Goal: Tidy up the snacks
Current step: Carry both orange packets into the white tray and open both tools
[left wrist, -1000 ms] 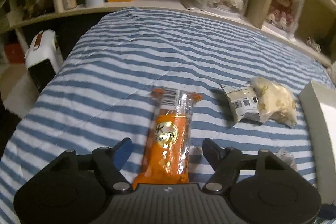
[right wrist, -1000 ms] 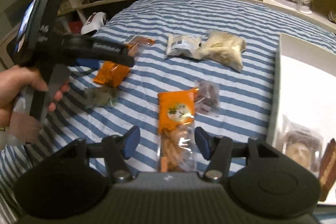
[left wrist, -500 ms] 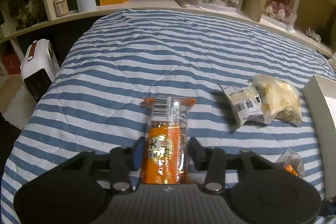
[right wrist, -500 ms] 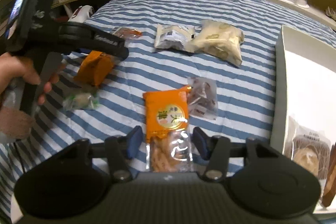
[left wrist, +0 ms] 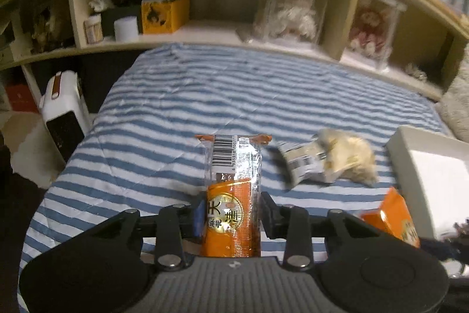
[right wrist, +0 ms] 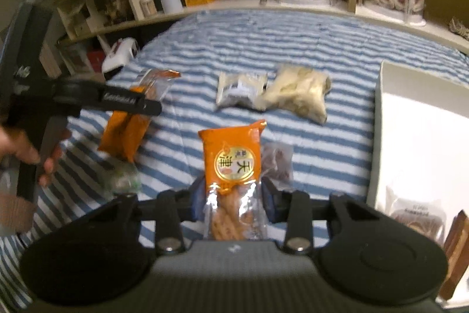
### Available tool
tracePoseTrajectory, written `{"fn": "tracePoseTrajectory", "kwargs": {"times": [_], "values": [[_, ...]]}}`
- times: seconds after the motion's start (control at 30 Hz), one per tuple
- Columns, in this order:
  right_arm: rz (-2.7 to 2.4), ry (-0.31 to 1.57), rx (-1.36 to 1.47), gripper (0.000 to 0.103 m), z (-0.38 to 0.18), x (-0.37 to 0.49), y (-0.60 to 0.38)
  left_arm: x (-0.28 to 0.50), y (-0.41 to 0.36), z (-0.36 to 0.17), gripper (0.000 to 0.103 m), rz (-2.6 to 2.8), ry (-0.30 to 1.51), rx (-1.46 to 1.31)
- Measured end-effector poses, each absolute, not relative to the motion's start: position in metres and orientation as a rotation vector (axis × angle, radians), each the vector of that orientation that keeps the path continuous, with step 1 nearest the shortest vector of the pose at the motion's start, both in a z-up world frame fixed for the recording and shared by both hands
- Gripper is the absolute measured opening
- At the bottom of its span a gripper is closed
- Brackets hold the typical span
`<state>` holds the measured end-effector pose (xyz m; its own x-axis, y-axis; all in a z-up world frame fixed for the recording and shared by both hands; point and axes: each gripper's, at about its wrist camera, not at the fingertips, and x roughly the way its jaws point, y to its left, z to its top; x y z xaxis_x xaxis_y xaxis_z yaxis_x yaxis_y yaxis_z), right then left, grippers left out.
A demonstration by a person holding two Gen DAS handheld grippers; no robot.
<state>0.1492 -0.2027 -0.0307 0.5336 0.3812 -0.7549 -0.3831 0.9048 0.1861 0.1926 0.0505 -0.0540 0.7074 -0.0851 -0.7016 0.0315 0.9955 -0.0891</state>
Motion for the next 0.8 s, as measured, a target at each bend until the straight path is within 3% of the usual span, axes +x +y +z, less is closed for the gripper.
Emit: {"fn": "tracePoseTrajectory", "kwargs": {"times": [0.8], "values": [[0.33,0.728,0.084,0.045,0.039,0.164,-0.294,0.16,-0.047,0.003,0.039,-0.223,0.718,-0.105]]}}
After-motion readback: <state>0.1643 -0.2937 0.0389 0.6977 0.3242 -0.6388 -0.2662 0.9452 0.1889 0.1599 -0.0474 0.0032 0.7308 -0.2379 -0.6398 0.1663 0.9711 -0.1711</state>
